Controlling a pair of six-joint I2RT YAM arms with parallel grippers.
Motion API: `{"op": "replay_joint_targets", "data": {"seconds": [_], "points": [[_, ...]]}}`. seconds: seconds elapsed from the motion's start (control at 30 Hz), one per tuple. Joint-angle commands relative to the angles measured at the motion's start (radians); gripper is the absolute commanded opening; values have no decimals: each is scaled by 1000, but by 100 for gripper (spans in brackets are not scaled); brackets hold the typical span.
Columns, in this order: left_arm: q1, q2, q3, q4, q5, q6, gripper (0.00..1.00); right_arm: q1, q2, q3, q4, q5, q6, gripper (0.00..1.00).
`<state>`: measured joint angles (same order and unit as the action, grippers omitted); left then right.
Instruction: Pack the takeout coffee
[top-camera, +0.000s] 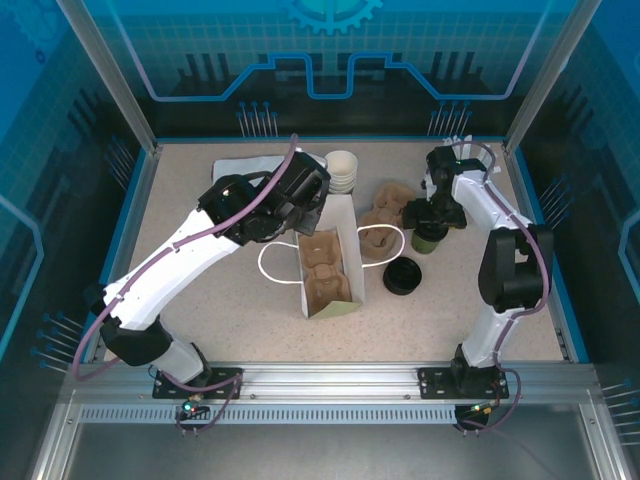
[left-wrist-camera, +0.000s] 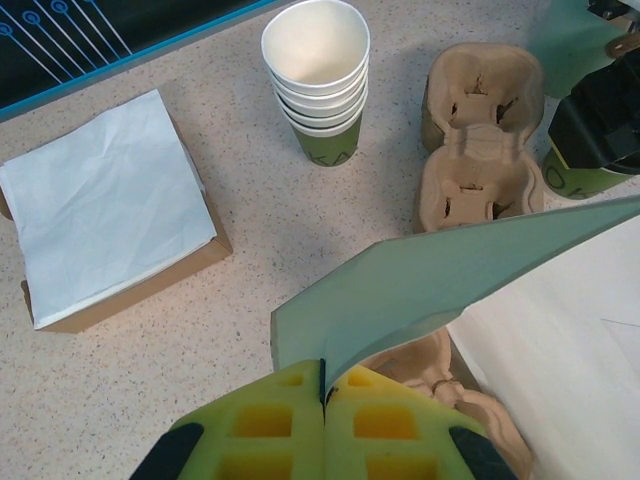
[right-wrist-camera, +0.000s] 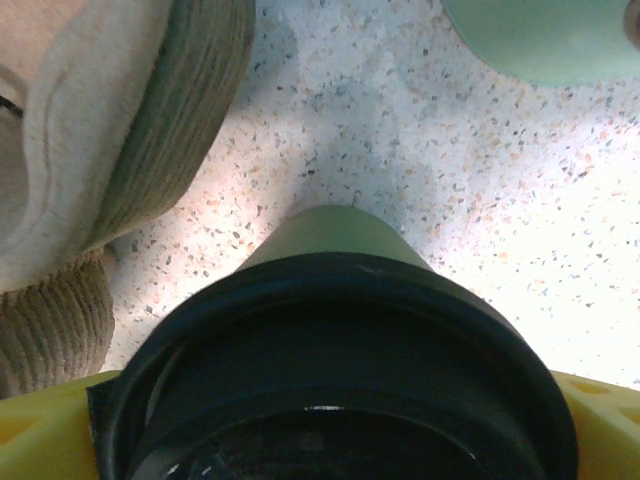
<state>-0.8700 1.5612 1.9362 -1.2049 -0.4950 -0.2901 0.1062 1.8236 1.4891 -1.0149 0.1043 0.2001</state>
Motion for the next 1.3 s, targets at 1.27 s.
{"op": "replay_joint_targets", "data": {"seconds": [1.27], "points": [[268,-1,-209,149,312,-262,2,367,-424,626,-455,-24,132,76]]}}
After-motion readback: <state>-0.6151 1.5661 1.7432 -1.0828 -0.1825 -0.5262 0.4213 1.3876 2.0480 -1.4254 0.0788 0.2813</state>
